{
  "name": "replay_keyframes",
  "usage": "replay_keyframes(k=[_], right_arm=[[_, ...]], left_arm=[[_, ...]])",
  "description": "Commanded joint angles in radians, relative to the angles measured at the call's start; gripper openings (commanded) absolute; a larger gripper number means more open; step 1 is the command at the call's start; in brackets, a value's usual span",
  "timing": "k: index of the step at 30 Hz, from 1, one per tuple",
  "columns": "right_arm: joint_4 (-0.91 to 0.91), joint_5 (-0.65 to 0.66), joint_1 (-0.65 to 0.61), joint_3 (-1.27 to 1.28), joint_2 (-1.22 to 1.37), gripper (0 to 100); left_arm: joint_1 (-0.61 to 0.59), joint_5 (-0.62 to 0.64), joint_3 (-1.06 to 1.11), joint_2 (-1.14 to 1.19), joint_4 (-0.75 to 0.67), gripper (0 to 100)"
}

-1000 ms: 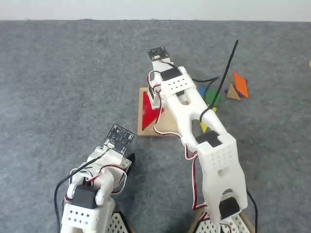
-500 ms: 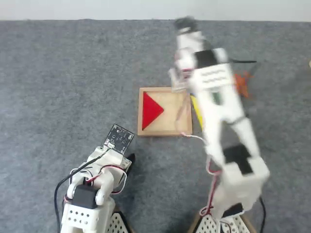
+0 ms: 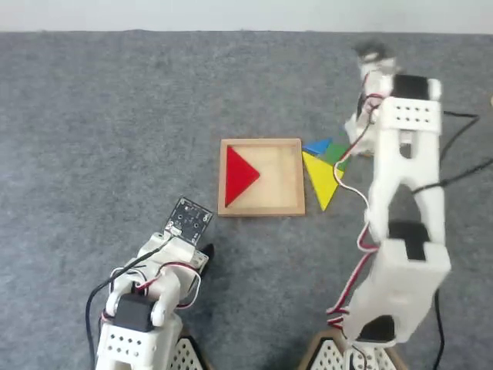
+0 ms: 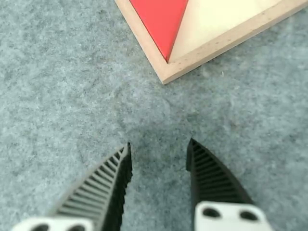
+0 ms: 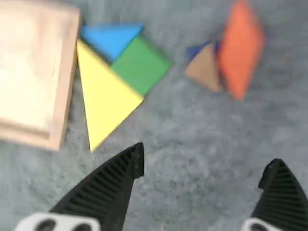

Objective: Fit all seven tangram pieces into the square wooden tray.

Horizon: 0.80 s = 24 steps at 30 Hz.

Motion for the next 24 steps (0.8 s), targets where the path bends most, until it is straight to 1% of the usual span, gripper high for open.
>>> replay_keyframes(k=[1,7,11,14,16,19,24], right_arm=[[-0.002,0.126,-0.028,-0.018,0.05,38.4],[-0.012,0.275,-0.025,-0.018,0.124,38.6],[-0.012,0.321,-0.058,-0.002,0.124,38.7],[-0.019,0.345,-0.11,0.049,0.102,38.7],[-0.019,0.339,-0.147,0.091,0.071,38.7],[-0.031,0.334,-0.197,0.181,-0.024,38.5],[-0.122,0.296,-0.2,0.442,-0.341,38.5]], left_arm=[[0.006,0.008,-0.013,-0.02,0.006,18],[0.006,0.008,-0.013,-0.02,0.006,18],[0.006,0.008,-0.013,-0.02,0.006,18],[0.006,0.008,-0.013,-0.02,0.006,18],[0.006,0.008,-0.013,-0.02,0.006,18],[0.006,0.008,-0.013,-0.02,0.006,18],[0.006,0.008,-0.013,-0.02,0.006,18]])
